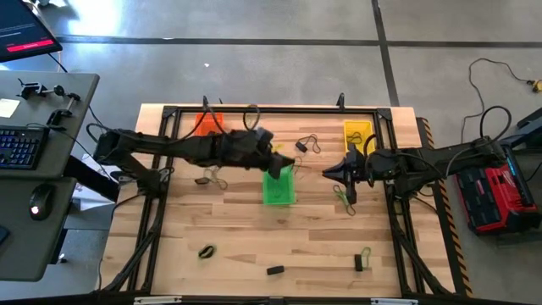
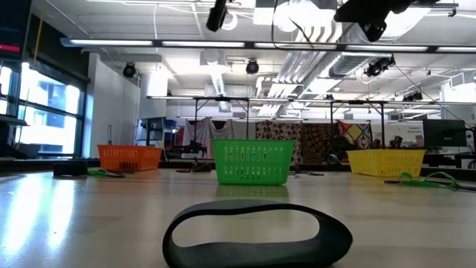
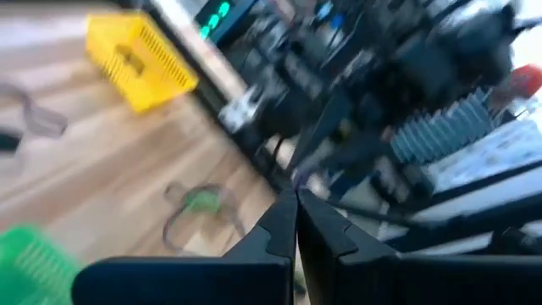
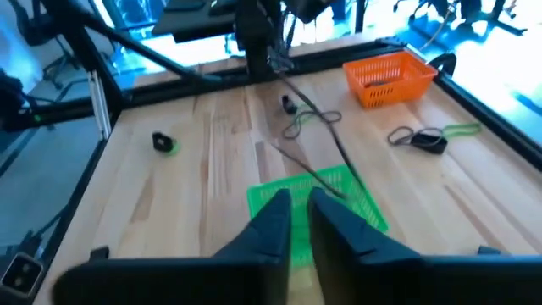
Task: Sort rubber bands into baskets
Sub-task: Put the purple rubber band into the yellow bin
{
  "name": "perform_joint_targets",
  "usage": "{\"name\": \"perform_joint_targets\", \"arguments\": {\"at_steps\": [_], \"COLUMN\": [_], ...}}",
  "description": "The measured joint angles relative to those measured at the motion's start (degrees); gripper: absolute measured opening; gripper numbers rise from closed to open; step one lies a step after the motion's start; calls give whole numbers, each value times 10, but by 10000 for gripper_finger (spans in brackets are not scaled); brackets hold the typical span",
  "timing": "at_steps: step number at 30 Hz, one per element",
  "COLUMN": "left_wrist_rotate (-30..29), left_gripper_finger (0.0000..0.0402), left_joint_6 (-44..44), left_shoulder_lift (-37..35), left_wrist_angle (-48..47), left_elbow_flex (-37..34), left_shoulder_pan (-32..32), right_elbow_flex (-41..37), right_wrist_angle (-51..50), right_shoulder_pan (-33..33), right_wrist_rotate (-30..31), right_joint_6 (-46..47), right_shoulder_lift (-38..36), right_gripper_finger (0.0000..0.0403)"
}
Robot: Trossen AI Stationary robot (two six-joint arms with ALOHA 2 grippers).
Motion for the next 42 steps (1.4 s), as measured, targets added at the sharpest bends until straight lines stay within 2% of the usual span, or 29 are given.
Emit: {"name": "perform_joint_targets", "arguments": {"at_steps": [6, 10, 17, 24, 30, 35, 42], "left_wrist_rotate": [7, 31, 58, 76, 87, 106, 124], "left_gripper_finger": [0, 0, 0, 0, 0, 0, 0], "left_joint_6": [1, -8, -21, -20, -11, -11, -10], "left_shoulder_lift": [21, 45, 71, 71, 71, 71, 71], "left_wrist_angle": [54, 112, 179, 193, 194, 193, 193], "left_elbow_flex": [0, 0, 0, 0, 0, 0, 0], "left_shoulder_pan": [13, 17, 23, 24, 26, 35, 45], "right_elbow_flex": [0, 0, 0, 0, 0, 0, 0], "right_wrist_angle": [27, 55, 110, 126, 182, 200, 200], "right_shoulder_pan": [-11, -32, -56, -76, -88, -96, -116], "right_wrist_rotate": [23, 24, 21, 6, -26, -21, -16], "right_joint_6": [25, 36, -12, -26, -62, -71, -74], "right_shoulder_lift": [0, 1, 17, 56, 104, 118, 115], "right_gripper_finger": [115, 144, 152, 152, 151, 126, 10]}}
